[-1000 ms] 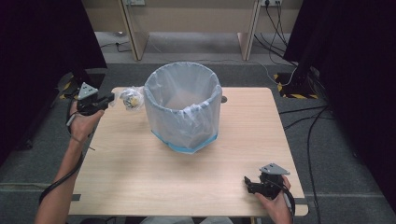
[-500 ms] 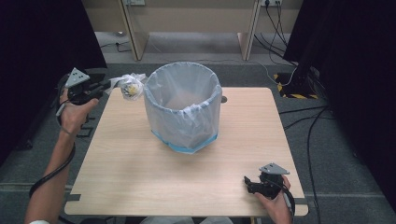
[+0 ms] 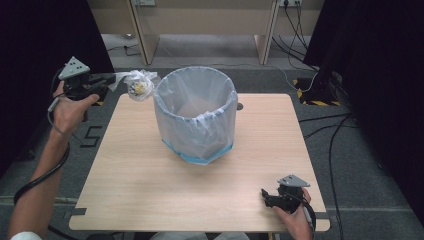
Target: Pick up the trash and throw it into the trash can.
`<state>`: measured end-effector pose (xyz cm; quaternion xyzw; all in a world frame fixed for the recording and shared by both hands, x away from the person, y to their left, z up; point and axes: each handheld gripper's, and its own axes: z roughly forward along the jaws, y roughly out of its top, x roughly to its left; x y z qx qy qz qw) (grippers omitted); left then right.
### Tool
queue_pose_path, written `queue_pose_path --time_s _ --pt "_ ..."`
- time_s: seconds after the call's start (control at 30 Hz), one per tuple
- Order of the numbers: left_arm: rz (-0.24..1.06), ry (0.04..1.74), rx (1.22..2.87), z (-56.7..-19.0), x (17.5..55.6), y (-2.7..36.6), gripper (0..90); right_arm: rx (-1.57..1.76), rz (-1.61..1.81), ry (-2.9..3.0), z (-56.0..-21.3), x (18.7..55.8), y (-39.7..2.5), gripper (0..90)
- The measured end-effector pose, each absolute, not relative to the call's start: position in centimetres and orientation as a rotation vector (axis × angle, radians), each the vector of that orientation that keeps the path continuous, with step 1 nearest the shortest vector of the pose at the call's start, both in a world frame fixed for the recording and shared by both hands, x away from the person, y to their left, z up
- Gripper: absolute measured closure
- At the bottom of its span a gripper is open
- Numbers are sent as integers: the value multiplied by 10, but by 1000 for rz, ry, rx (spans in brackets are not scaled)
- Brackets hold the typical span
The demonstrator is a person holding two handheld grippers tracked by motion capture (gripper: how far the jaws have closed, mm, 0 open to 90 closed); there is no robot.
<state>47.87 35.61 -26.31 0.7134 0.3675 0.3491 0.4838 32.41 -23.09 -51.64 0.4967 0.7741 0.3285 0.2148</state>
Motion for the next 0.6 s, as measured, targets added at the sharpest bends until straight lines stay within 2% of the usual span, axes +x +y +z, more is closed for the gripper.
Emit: queue_pose_path --time_s 0.27,0.6 --pt "874 836 1738 -238 477 347 885 1378 911 2147 -516 324 -231 145" --pt "875 745 1746 -214 470 310 885 1377 911 2147 -516 324 -231 145"
